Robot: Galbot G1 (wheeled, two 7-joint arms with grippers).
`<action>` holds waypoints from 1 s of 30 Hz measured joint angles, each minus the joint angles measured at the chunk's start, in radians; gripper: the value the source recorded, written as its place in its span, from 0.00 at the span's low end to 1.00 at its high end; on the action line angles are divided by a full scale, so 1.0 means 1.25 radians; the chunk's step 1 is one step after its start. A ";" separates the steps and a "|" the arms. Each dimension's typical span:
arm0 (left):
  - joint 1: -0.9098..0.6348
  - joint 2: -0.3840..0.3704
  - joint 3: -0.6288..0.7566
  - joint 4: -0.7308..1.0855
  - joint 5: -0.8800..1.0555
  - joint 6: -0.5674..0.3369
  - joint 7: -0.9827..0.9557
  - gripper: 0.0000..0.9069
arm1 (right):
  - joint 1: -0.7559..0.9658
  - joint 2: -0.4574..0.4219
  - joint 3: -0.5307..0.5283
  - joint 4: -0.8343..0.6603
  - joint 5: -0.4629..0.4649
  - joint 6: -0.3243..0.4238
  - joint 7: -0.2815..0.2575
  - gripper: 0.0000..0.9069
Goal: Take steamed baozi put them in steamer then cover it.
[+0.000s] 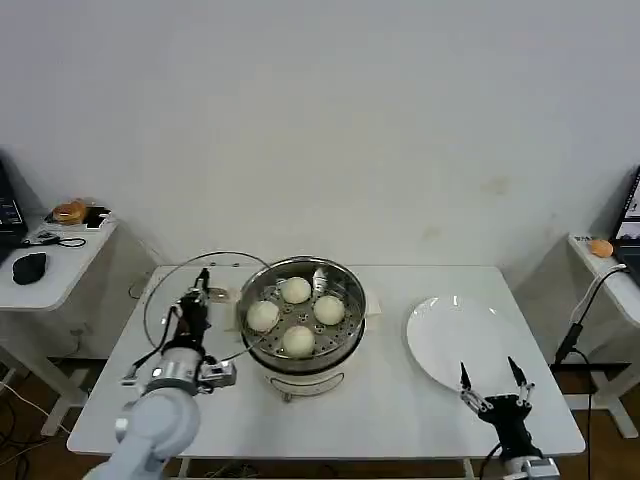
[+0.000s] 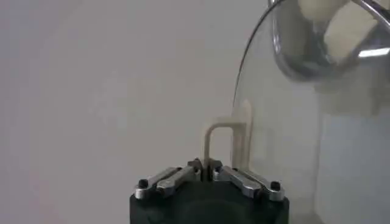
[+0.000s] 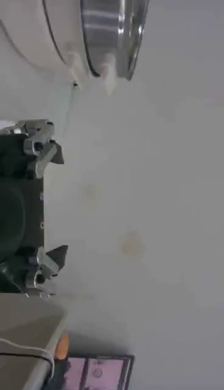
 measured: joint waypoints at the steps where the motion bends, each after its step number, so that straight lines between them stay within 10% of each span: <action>1: -0.009 -0.007 0.011 0.003 0.004 0.004 0.005 0.00 | 0.001 0.002 -0.003 -0.003 -0.004 0.000 0.000 1.00; 30: -0.147 -0.247 0.167 0.133 0.186 0.026 0.053 0.00 | 0.018 0.015 -0.019 -0.030 -0.040 0.001 -0.002 1.00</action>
